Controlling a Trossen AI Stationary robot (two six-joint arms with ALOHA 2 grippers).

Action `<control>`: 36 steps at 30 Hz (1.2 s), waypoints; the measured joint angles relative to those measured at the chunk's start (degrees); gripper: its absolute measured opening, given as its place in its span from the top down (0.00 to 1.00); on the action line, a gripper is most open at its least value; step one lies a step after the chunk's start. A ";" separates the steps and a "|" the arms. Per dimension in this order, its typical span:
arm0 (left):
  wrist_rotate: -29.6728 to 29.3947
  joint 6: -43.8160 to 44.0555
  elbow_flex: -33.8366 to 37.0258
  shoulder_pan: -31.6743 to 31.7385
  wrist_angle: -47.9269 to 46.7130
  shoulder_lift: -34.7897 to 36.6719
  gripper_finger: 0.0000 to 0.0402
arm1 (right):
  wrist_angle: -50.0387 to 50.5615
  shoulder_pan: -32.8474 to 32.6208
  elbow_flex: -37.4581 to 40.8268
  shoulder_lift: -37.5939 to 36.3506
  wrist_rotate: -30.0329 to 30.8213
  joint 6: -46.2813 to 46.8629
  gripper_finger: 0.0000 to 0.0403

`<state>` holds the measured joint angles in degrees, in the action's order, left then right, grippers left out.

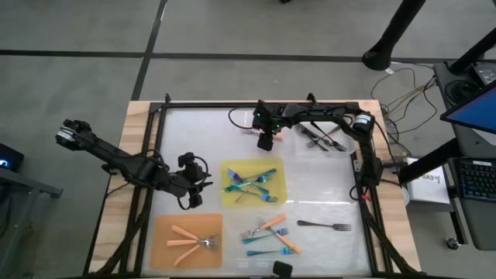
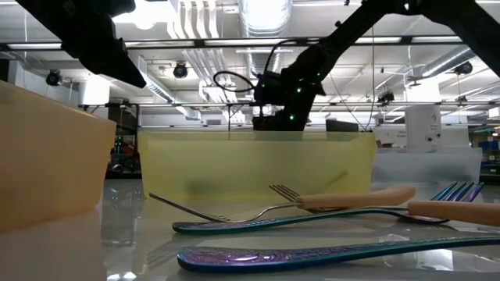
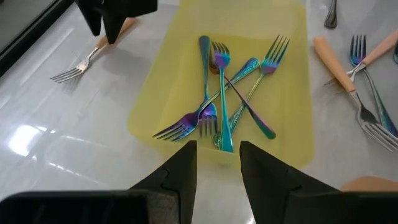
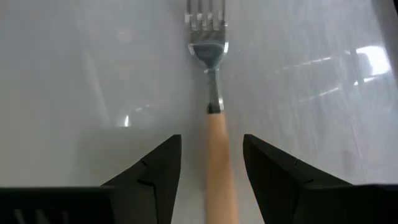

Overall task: Sort silverware by color (type)
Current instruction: Put the orange fork into the orange bin

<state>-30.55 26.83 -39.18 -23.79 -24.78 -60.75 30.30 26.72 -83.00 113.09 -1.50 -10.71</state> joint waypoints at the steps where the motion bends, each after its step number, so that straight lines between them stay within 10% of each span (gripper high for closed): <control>1: 0.00 0.02 0.00 0.00 0.06 0.00 0.74 | -0.16 0.28 -0.23 0.48 0.02 -0.02 0.60; 10: -1.22 0.07 -0.09 0.00 0.80 0.09 0.74 | 1.62 1.07 -0.48 2.90 -0.48 -0.88 0.69; 20: -28.36 7.14 -0.70 0.24 3.47 -1.06 0.74 | 4.99 1.09 0.05 0.02 -0.91 -0.41 0.92; 36: -20.54 22.00 5.91 0.89 10.52 -2.06 0.74 | 11.29 -2.64 1.54 -17.36 -2.00 1.16 0.92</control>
<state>-51.09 48.83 -33.27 -22.90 -14.26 -62.81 41.59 24.08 -81.46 95.73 -3.49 -9.56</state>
